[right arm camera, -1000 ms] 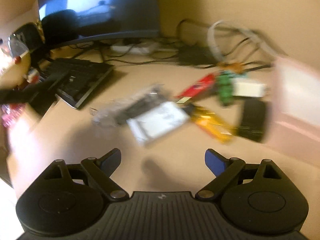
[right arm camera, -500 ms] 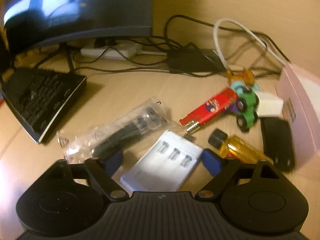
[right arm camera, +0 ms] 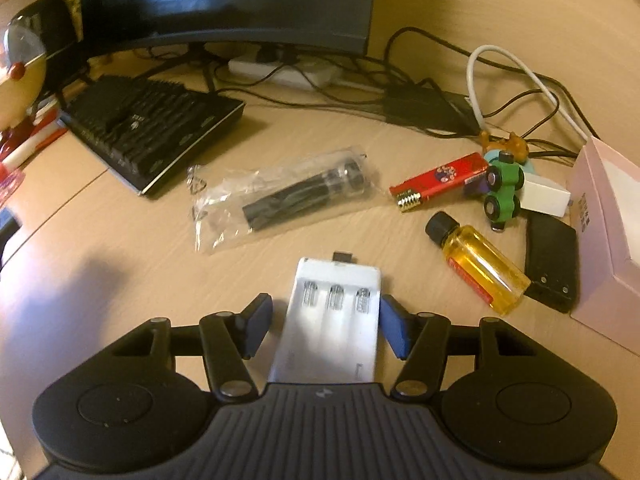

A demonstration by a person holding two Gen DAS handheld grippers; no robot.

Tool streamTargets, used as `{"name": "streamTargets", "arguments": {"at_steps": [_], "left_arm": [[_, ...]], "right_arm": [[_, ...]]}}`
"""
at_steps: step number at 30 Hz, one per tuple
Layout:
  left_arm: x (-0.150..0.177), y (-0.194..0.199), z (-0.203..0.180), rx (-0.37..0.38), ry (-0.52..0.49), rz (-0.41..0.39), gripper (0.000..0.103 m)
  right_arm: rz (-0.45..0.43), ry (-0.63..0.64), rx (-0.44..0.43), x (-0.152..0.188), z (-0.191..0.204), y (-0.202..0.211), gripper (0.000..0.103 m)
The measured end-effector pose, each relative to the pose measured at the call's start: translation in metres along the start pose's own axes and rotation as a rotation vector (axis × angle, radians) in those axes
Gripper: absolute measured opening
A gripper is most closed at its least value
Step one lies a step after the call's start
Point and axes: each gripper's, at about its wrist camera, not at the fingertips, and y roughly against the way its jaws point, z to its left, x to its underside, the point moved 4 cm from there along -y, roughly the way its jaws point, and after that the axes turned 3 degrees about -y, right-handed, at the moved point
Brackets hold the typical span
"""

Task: Organize rigid objects
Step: 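Close the right gripper on the white battery charger and lift it, then lower the charger into the pink box and open the right gripper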

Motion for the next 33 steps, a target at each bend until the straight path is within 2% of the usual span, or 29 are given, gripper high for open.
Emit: {"name": "streamTargets", "arguments": {"at_steps": [1, 4, 7, 10, 13, 18, 22, 25, 26, 27, 30, 33], "left_arm": [[0.000, 0.000, -0.005, 0.008, -0.020, 0.008, 0.053], [0.003, -0.003, -0.028, 0.055, -0.085, 0.044, 0.053], [0.010, -0.012, -0.064, 0.150, -0.181, 0.106, 0.053], [0.015, -0.022, -0.105, 0.251, -0.306, 0.156, 0.053], [0.009, -0.030, -0.145, 0.335, -0.403, 0.146, 0.053], [-0.036, -0.048, -0.217, 0.478, -0.506, 0.072, 0.053], [-0.087, -0.063, -0.277, 0.511, -0.535, -0.051, 0.054], [-0.125, -0.077, -0.319, 0.485, -0.532, -0.160, 0.054], [-0.134, -0.085, -0.334, 0.476, -0.545, -0.175, 0.054], [-0.140, -0.097, -0.350, 0.470, -0.565, -0.168, 0.054], [-0.150, -0.147, -0.382, 0.444, -0.585, -0.071, 0.054], [-0.151, -0.174, -0.395, 0.380, -0.552, -0.107, 0.053]], "right_arm": [[0.007, -0.006, 0.006, -0.001, 0.001, 0.000, 0.048], [0.020, 0.021, -0.015, 0.003, 0.003, 0.013, 0.048], [-0.001, 0.031, 0.008, 0.014, -0.008, 0.046, 0.048], [-0.019, -0.047, 0.036, 0.029, -0.034, 0.090, 0.048], [-0.059, -0.141, 0.105, 0.048, -0.068, 0.139, 0.048], [-0.160, -0.247, 0.257, 0.076, -0.114, 0.209, 0.048], [-0.247, -0.319, 0.359, 0.100, -0.140, 0.252, 0.048], [-0.274, -0.357, 0.376, 0.116, -0.155, 0.266, 0.048], [-0.273, -0.368, 0.382, 0.121, -0.160, 0.268, 0.048], [-0.270, -0.376, 0.386, 0.126, -0.165, 0.268, 0.048], [-0.261, -0.402, 0.376, 0.133, -0.175, 0.265, 0.048], [-0.259, -0.394, 0.354, 0.137, -0.179, 0.256, 0.048]]}}
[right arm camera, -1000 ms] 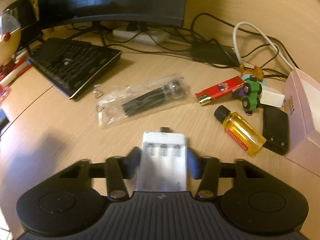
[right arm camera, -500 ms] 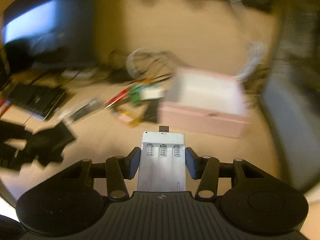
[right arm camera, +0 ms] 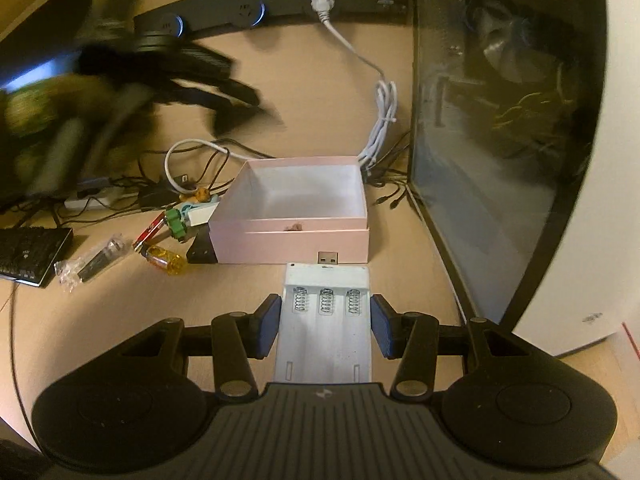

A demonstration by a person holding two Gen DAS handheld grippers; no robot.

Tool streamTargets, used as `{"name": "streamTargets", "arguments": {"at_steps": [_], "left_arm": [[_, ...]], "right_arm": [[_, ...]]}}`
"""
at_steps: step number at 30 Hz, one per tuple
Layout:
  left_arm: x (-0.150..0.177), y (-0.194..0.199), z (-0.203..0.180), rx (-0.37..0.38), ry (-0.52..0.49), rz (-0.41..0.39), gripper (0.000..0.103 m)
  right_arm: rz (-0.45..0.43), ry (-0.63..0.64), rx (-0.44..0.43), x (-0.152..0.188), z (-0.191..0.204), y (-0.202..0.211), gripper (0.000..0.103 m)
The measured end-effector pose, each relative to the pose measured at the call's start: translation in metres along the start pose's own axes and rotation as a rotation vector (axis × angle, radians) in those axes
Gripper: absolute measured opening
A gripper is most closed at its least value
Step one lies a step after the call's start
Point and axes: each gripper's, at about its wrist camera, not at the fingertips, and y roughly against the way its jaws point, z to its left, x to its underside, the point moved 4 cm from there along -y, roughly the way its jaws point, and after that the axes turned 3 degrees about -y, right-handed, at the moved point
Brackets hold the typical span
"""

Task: Organize rigid objects
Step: 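Lower the charger into the pink box and open the right gripper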

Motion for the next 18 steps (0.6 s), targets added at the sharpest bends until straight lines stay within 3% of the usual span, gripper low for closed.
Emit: {"name": "streamTargets", "arguments": {"at_steps": [2, 5, 11, 14, 18], "left_arm": [[0.006, -0.003, -0.003, -0.036, -0.012, -0.031, 0.053], [0.015, 0.000, -0.002, -0.033, 0.039, -0.035, 0.053], [0.070, 0.053, 0.026, -0.065, 0.187, 0.015, 0.053], [0.109, 0.084, 0.046, -0.108, 0.255, 0.067, 0.053], [0.150, 0.126, 0.069, -0.191, 0.336, 0.106, 0.053]], "right_arm": [[-0.007, 0.029, -0.006, 0.003, 0.002, -0.006, 0.048], [0.009, 0.035, -0.032, 0.007, 0.001, -0.015, 0.048], [0.042, 0.034, -0.087, 0.002, -0.008, -0.037, 0.048], [0.027, 0.032, -0.103, -0.017, -0.015, -0.051, 0.048], [-0.073, 0.056, -0.113, -0.065, -0.018, -0.068, 0.048]]}}
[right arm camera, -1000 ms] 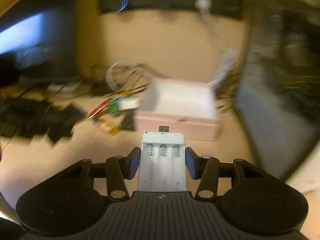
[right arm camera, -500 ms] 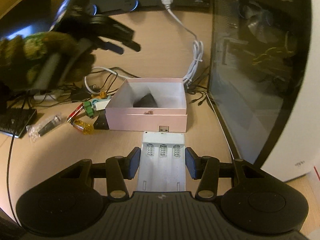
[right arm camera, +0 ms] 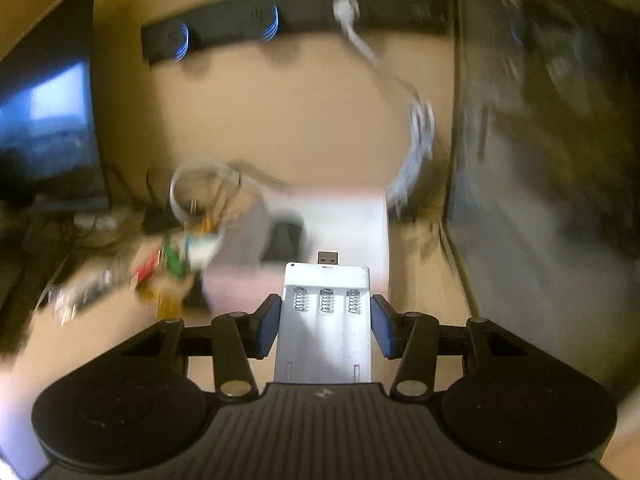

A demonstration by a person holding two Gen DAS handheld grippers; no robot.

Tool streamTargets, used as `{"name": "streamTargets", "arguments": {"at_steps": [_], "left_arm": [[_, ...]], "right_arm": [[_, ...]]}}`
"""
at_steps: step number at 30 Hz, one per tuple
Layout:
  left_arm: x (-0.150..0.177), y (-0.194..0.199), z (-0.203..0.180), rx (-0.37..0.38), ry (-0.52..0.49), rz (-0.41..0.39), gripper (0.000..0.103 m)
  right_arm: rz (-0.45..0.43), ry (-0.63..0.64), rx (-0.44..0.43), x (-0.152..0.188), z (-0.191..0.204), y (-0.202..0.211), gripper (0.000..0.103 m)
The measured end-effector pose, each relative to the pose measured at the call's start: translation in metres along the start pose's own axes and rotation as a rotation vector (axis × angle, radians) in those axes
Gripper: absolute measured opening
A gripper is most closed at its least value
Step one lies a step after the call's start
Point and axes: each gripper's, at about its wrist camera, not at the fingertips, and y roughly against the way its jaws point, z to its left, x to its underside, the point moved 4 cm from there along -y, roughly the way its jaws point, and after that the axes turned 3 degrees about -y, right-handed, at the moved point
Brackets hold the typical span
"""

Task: Organize rigid objects
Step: 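Lower the charger into the pink box and open the right gripper, then grasp the clear bag with the black flashlight using the left gripper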

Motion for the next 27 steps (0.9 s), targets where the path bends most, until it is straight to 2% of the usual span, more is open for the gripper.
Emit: {"name": "streamTargets", "arguments": {"at_steps": [6, 7, 10, 13, 18, 23, 27], "left_arm": [[0.034, 0.056, 0.052, -0.138, 0.096, -0.013, 0.053], [0.040, 0.064, 0.059, -0.161, 0.101, -0.004, 0.053], [0.064, 0.083, 0.080, -0.239, 0.105, 0.029, 0.053], [0.085, 0.093, 0.096, -0.273, 0.134, 0.059, 0.053], [0.091, 0.088, 0.105, -0.259, 0.089, 0.095, 0.053], [0.065, 0.057, 0.092, -0.160, 0.023, 0.073, 0.053], [0.045, 0.027, 0.071, -0.036, 0.060, 0.074, 0.053]], "right_arm": [[-0.165, 0.032, 0.033, -0.082, 0.008, -0.055, 0.049], [-0.164, 0.026, 0.045, -0.090, 0.009, -0.071, 0.051], [-0.048, -0.037, 0.088, -0.094, 0.009, -0.120, 0.051], [0.029, -0.102, 0.028, -0.070, 0.021, -0.135, 0.051], [0.093, -0.002, -0.009, -0.017, 0.054, -0.121, 0.051], [0.218, 0.004, -0.050, 0.035, 0.082, -0.089, 0.051], [0.309, 0.029, -0.013, 0.077, 0.092, -0.062, 0.051]]}}
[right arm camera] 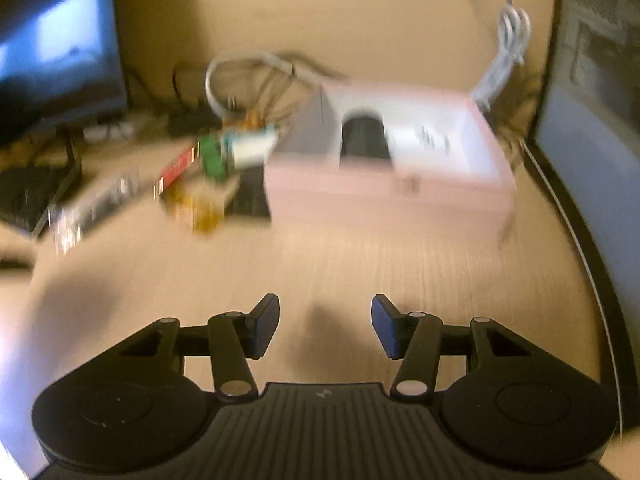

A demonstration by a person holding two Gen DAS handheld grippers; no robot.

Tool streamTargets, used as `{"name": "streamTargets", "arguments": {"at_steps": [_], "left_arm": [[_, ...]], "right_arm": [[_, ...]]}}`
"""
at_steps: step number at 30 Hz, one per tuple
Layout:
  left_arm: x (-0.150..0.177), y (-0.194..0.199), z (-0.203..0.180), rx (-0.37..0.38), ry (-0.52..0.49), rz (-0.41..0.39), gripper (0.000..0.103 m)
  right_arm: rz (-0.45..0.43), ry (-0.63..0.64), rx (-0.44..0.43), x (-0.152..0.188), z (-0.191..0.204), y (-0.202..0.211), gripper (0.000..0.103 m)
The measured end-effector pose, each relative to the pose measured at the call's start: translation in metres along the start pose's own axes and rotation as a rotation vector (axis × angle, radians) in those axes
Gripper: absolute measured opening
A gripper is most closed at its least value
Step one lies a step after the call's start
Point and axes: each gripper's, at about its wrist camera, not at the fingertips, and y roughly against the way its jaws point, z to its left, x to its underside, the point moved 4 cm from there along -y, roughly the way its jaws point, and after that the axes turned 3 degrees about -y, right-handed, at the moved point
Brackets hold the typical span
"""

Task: Organize rigid objects
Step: 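Grasp the clear bag with the black flashlight using the left gripper, then grasp the red lighter with the right gripper while the left gripper holds the bag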

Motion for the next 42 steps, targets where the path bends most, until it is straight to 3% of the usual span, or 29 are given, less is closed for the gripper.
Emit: {"name": "streamTargets", "arguments": {"at_steps": [3, 6, 9, 12, 19, 25, 26, 27, 30, 34, 38, 42], "left_arm": [[-0.008, -0.016, -0.016, 0.049, -0.020, 0.008, 0.053], [-0.018, -0.025, -0.025, 0.050, -0.108, -0.017, 0.053], [-0.034, -0.031, -0.016, -0.018, -0.208, -0.066, 0.053], [-0.048, -0.048, 0.005, -0.097, -0.250, -0.039, 0.053], [-0.055, -0.084, 0.037, -0.151, -0.273, 0.052, 0.053], [-0.053, -0.103, 0.041, -0.160, -0.272, 0.072, 0.050], [-0.051, -0.104, 0.041, -0.158, -0.276, 0.074, 0.038], [-0.050, -0.104, 0.040, -0.160, -0.281, 0.077, 0.032], [-0.044, -0.096, 0.038, -0.150, -0.266, 0.089, 0.026], [-0.018, -0.073, 0.031, -0.135, -0.226, 0.107, 0.026], [0.016, -0.041, 0.023, -0.177, -0.190, 0.153, 0.025], [0.042, -0.014, 0.025, -0.165, -0.094, 0.158, 0.026]], "right_arm": [[0.053, -0.022, 0.036, 0.028, 0.001, 0.009, 0.051], [0.070, -0.037, 0.078, 0.044, -0.001, 0.015, 0.051], [0.061, -0.054, 0.109, 0.054, -0.004, 0.021, 0.055], [0.050, -0.071, 0.117, 0.057, -0.004, 0.027, 0.058], [0.039, -0.079, 0.112, 0.060, 0.002, 0.022, 0.082], [0.055, -0.086, 0.102, 0.060, 0.006, 0.018, 0.095], [0.067, -0.053, 0.101, 0.060, 0.009, 0.017, 0.095], [0.070, -0.036, 0.086, 0.060, 0.009, 0.016, 0.095], [0.101, 0.001, 0.050, 0.055, 0.010, 0.013, 0.094], [0.087, 0.016, -0.013, 0.036, 0.012, 0.007, 0.077], [0.017, 0.087, -0.032, 0.006, 0.026, -0.002, 0.073], [-0.005, 0.212, -0.147, -0.022, 0.058, -0.019, 0.073]]}}
